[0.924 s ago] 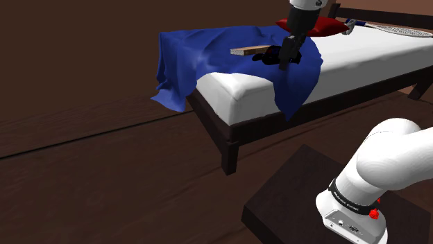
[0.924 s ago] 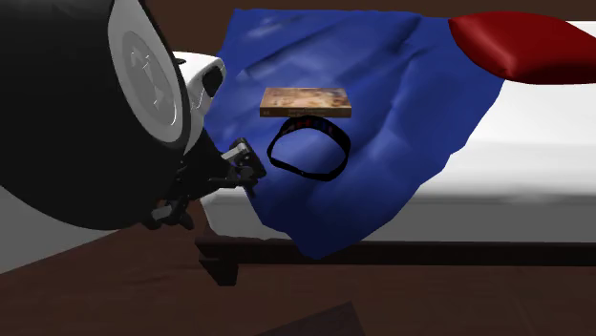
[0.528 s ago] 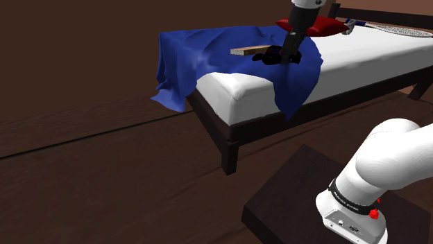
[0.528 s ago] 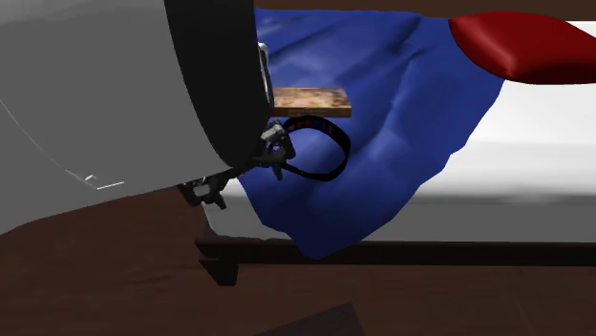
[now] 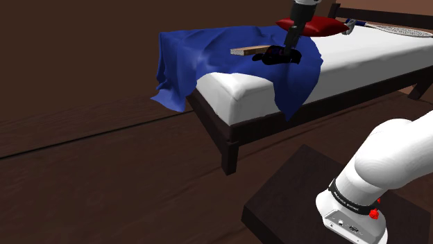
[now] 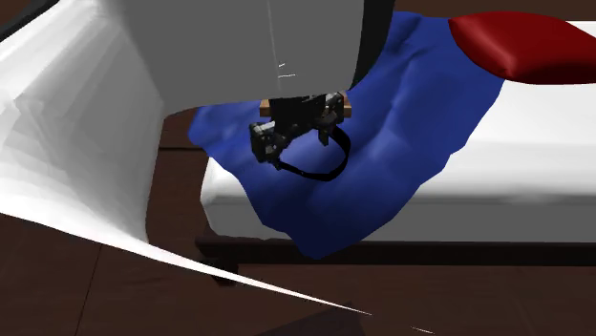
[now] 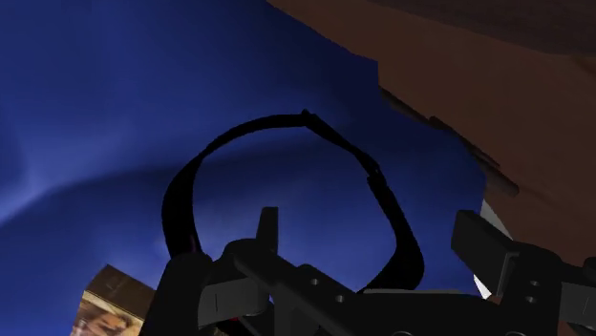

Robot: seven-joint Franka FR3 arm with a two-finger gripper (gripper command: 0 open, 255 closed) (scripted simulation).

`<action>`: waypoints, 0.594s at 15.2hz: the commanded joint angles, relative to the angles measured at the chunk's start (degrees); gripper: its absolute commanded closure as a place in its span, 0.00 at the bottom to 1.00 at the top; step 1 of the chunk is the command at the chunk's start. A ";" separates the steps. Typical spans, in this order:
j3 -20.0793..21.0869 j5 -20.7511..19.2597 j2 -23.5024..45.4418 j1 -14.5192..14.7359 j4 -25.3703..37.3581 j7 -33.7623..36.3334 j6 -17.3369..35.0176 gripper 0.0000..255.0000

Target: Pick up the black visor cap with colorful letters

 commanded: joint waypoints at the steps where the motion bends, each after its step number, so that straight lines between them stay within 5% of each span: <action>1: -2.29 0.20 2.94 -0.20 3.10 -3.29 0.06 0.00; 9: -10.37 4.25 16.85 -0.98 16.33 -15.36 0.59 0.00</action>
